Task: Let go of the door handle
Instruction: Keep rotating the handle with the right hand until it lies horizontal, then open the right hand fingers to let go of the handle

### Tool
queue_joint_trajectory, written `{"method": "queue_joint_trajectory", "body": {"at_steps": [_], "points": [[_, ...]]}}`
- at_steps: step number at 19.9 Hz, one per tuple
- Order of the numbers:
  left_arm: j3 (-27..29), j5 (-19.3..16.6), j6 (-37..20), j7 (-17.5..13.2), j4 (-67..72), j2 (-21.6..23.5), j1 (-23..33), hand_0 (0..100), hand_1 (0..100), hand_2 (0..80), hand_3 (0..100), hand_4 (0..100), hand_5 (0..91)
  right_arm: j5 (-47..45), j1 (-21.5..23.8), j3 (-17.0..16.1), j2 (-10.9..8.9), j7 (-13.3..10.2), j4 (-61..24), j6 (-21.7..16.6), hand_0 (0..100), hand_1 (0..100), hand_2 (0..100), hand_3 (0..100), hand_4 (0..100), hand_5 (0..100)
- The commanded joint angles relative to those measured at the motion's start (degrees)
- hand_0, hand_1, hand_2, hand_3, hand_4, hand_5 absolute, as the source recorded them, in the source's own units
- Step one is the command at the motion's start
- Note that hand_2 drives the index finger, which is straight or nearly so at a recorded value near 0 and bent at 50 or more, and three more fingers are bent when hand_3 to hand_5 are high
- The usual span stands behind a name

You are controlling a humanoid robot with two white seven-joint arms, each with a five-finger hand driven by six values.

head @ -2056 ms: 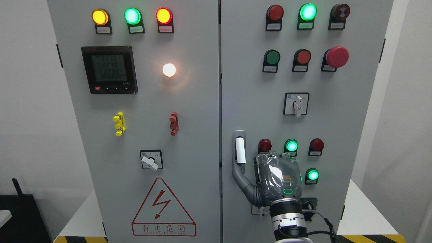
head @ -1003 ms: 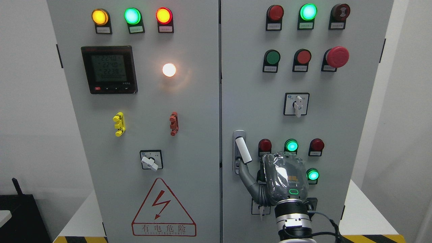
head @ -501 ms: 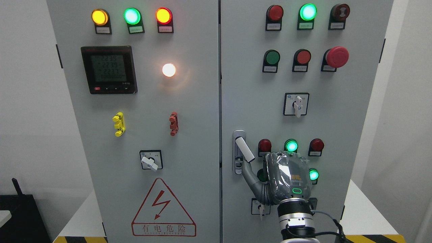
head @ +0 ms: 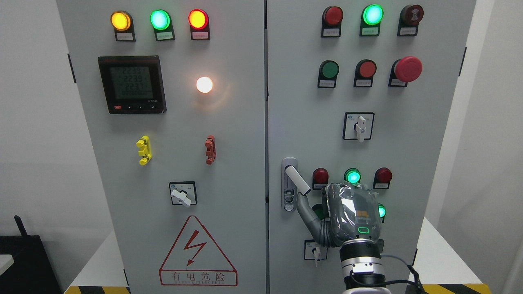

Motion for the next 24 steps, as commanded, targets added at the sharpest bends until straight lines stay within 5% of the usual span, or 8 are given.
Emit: {"method": "queue_joint_trajectory", "body": {"at_steps": [1,24], "points": [[1.0,0.0,0.0,0.0,0.0,0.0,-1.5,12,39,0.0,0,0,0.0,0.1,-0.1,-0.6,-0.21,0.2,-0.3,0.0,45,7,100,100,88,98],[1.0,0.0,0.0,0.0,0.0,0.1,-1.5,12,39,0.0,0,0,0.0,0.0,-1.9,-1.9,-0.21,0.3,-0.4,-0.1,45,8,99,100,89,98]]}}
